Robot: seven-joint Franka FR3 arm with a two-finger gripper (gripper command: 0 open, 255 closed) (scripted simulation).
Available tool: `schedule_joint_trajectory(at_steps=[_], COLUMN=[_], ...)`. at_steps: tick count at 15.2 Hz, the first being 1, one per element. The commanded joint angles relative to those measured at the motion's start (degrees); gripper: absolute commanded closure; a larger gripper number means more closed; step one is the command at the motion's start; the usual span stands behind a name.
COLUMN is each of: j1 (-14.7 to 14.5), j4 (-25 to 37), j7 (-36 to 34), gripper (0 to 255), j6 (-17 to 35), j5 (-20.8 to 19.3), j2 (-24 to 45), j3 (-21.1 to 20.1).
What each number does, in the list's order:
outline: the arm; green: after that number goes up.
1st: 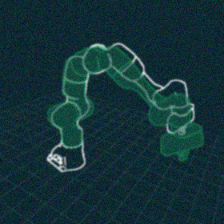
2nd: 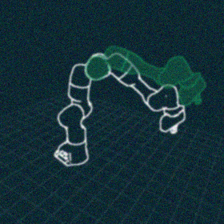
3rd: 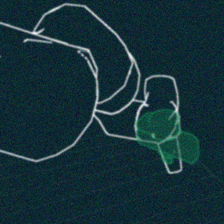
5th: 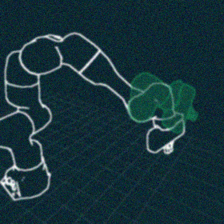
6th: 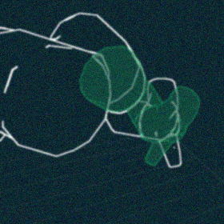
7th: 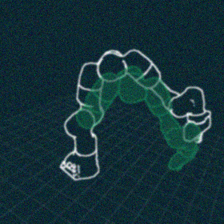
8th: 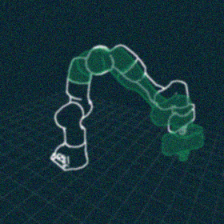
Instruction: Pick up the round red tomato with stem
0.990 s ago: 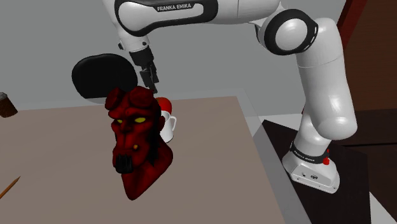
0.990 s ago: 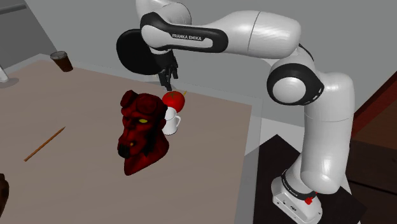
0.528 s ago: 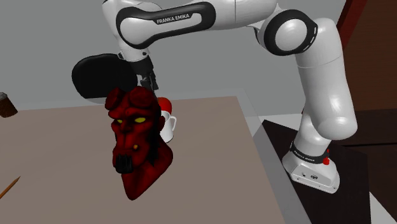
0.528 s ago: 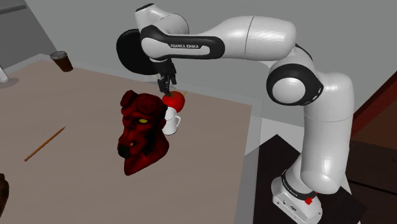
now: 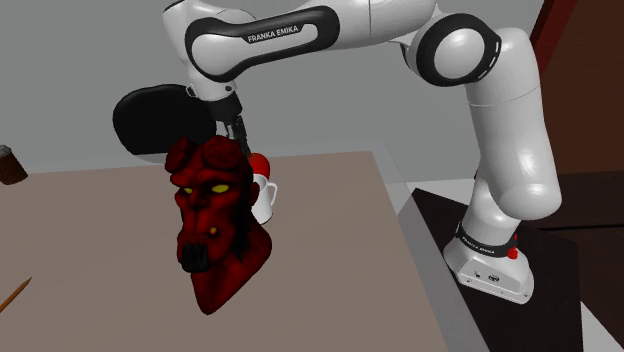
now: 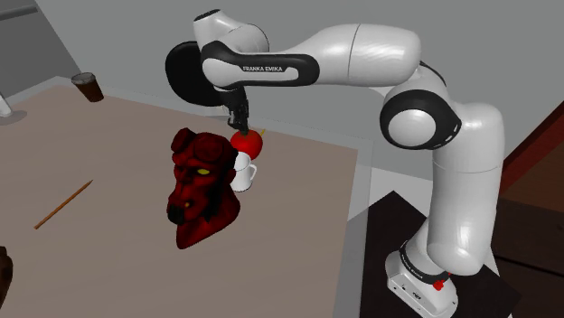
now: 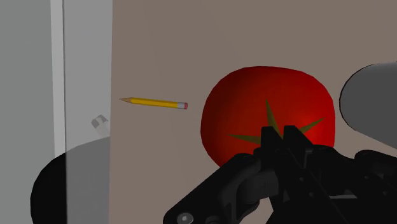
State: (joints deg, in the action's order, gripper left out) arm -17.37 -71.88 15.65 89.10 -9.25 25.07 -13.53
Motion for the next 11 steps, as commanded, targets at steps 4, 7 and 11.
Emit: schedule_joint_trajectory(at_steps=[4, 7, 11], j1=[-0.1, -0.3, -0.8], j4=[0.3, 3.4, 8.2], j7=[0.0, 0.2, 0.4], gripper=[255, 255, 255], j6=[-0.2, -2.8, -6.5], j5=[0.0, -0.1, -0.4], j2=[0.2, 0.7, 1.7], j3=[0.0, 0.0, 0.0])
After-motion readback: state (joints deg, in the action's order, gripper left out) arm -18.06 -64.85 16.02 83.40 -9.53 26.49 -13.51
